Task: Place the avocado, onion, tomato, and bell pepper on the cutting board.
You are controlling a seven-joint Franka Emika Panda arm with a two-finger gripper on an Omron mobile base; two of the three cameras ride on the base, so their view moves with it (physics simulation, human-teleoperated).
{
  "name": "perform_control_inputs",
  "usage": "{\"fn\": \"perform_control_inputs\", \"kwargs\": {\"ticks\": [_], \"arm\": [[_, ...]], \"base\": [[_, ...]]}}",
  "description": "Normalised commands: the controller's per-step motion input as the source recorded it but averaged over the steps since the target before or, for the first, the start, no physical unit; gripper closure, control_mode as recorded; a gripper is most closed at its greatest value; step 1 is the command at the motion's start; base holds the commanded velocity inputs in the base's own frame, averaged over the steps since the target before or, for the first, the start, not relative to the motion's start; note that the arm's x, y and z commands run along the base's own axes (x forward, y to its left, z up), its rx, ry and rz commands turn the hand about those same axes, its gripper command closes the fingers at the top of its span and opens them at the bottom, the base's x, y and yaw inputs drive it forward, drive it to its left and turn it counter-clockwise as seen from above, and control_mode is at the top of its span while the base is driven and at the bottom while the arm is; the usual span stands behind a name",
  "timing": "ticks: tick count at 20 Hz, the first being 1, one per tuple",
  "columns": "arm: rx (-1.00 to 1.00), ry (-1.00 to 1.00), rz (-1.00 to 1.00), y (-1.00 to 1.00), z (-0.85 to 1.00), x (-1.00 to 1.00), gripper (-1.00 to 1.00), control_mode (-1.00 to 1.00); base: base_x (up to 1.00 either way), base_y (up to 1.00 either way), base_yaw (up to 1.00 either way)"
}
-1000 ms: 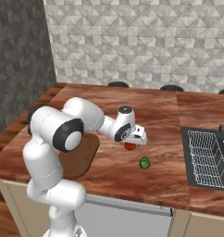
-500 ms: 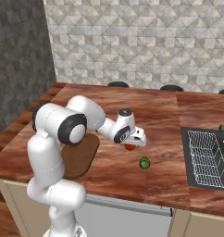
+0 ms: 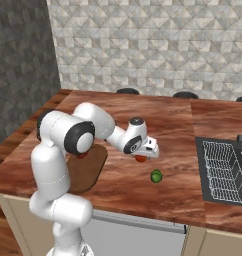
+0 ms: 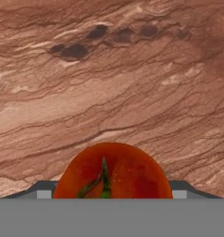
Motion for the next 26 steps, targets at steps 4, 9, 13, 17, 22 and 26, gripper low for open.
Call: {"fn": "perform_control_inputs", "kwargs": {"ticks": [4, 9, 13, 17, 22, 26], "arm": [[0.0, -0.05, 0.0, 0.0, 0.47, -0.11, 1.0, -1.0], [0.01, -0.08, 0.0, 0.03, 0.69, -0.26, 1.0, -1.0], [0.01, -0.01, 0.0, 0.22, 0.46, -0.33, 1.0, -1.0], [0.0, 0.0, 0.01, 0.36, 0.3, -0.42, 1.0, -1.0], [0.0, 0.0, 0.01, 0.45, 0.25, -0.44, 1.0, -1.0], [0.0, 0.0, 0.0, 0.5, 0.19, -0.45, 1.0, -1.0]], "base": [[0.0, 0.0, 0.0], [0.0, 0.0, 0.0], [0.0, 0.0, 0.0], [0.0, 0.0, 0.0], [0.0, 0.0, 0.0], [0.0, 0.0, 0.0]]}}
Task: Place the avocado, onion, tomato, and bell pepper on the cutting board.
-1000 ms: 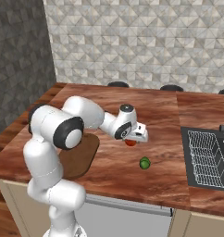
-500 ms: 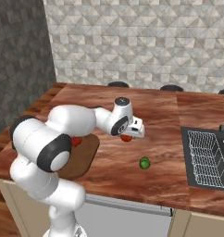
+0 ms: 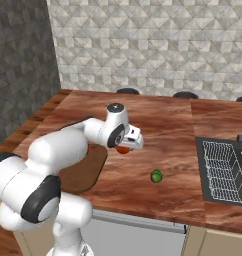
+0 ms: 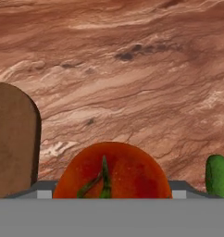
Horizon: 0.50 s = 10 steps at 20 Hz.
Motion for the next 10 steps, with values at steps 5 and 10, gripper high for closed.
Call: {"fn": "perform_control_inputs", "kwargs": {"ticks": [5, 10], "arm": [[0.02, 0.0, 0.0, 0.51, 0.15, -0.38, 1.0, -1.0], [0.05, 0.0, 0.0, 0.48, 0.16, -0.31, 1.0, -1.0]], "base": [[0.0, 0.0, 0.0], [0.0, 0.0, 0.0]]}}
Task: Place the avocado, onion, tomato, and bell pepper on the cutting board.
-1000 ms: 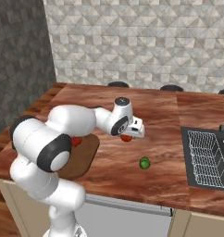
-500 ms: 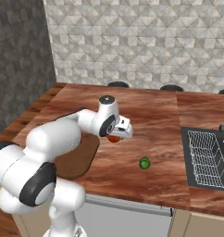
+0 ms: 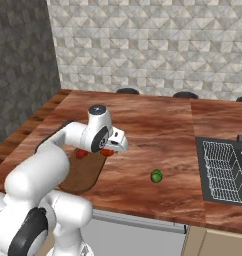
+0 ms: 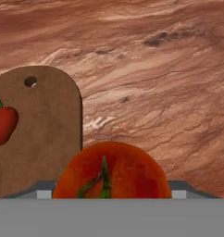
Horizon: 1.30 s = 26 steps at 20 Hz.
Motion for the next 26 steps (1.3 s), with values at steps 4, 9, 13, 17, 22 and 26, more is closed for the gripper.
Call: {"fn": "perform_control_inputs", "kwargs": {"ticks": [4, 9, 13, 17, 22, 26], "arm": [[0.05, 0.0, 0.0, 0.47, 0.13, -0.27, 1.0, -1.0], [0.05, 0.0, 0.0, 0.44, 0.06, -0.23, 1.0, -1.0], [0.04, 0.0, 0.0, 0.37, 0.0, -0.13, 1.0, -1.0], [0.04, 0.0, 0.0, 0.21, -0.01, 0.05, 1.0, -1.0], [0.02, -0.04, -0.01, 0.06, -0.1, 0.21, 1.0, -1.0], [0.0, -0.03, 0.0, 0.1, -0.25, 0.2, 1.0, -1.0]], "base": [[0.0, 0.0, 0.0], [0.0, 0.0, 0.0], [0.0, 0.0, 0.0], [0.0, 0.0, 0.0], [0.0, 0.0, 0.0], [0.0, 0.0, 0.0]]}}
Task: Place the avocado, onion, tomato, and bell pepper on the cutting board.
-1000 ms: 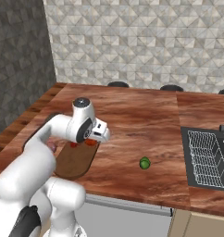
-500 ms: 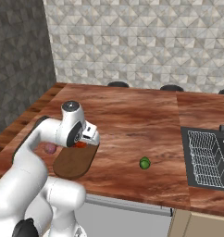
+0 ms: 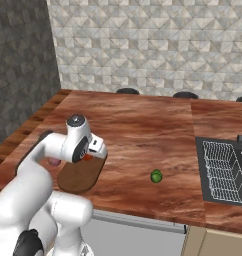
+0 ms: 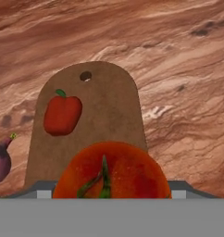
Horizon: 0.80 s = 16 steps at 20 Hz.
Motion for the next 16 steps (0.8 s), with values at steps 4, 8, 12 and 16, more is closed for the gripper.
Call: {"fn": "perform_control_inputs", "kwargs": {"ticks": [4, 8, 12, 16], "arm": [[0.0, -0.02, 0.0, 0.11, -0.3, 0.18, 1.0, -1.0], [0.0, 0.0, 0.0, 0.12, -0.26, 0.21, 1.0, -1.0], [0.0, 0.0, -0.01, 0.02, -0.24, 0.27, 1.0, -1.0], [0.0, 0.0, -0.02, 0.0, -0.18, 0.31, 1.0, -1.0]], "base": [[0.0, 0.0, 0.0], [0.0, 0.0, 0.0], [0.0, 0.0, 0.0], [0.0, 0.0, 0.0]]}}
